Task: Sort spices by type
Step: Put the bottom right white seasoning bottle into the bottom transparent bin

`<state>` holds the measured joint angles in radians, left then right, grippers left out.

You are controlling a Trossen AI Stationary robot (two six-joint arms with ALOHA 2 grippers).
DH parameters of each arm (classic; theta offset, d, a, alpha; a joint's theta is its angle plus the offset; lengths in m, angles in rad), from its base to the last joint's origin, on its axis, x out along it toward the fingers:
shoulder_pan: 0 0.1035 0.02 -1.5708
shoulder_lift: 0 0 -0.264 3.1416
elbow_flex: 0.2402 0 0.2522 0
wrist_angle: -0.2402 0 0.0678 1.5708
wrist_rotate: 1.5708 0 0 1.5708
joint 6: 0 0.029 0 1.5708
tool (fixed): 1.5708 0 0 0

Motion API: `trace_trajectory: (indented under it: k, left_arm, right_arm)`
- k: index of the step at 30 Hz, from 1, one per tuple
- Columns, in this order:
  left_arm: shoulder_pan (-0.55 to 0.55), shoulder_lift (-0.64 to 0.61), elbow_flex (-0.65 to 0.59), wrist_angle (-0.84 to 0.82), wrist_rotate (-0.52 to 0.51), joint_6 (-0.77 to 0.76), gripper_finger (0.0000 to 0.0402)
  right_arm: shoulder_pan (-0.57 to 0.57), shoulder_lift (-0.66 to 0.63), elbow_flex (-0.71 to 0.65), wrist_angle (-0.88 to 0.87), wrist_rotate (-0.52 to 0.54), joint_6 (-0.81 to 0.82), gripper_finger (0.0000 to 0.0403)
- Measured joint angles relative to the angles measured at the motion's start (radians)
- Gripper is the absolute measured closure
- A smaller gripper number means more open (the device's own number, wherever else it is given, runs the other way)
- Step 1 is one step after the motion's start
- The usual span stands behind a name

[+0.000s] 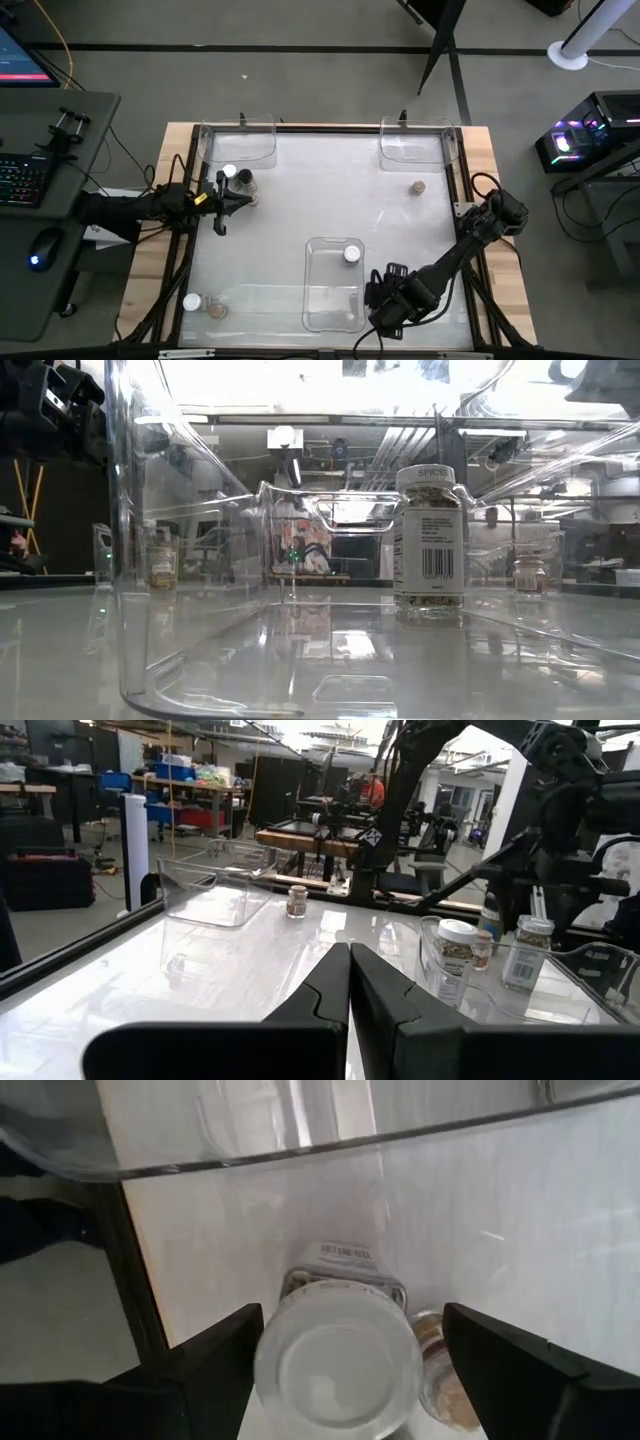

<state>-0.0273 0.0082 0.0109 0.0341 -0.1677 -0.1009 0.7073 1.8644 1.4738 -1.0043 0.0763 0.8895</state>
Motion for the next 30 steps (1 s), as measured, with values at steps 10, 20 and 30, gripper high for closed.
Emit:
trace_trajectory:
  k: [10, 20, 30]
  left_arm:
    - [0.0, 0.0, 0.0, 0.0, 0.0, 0.0, 0.0401]
    - [0.0, 0.0, 0.0, 0.0, 0.0, 0.0, 0.0401]
    - [0.0, 0.0, 0.0, 0.0, 0.0, 0.0, 0.0401]
  right_arm:
    - [-0.027, 0.062, 0.0, 0.009, -0.059, -0.008, 0.0098]
    - [-0.03, 0.077, 0.011, -0.013, -0.076, 0.0, 0.0181]
    - [-0.082, 0.026, 0.322, -0.427, -0.037, -0.166, 0.0211]
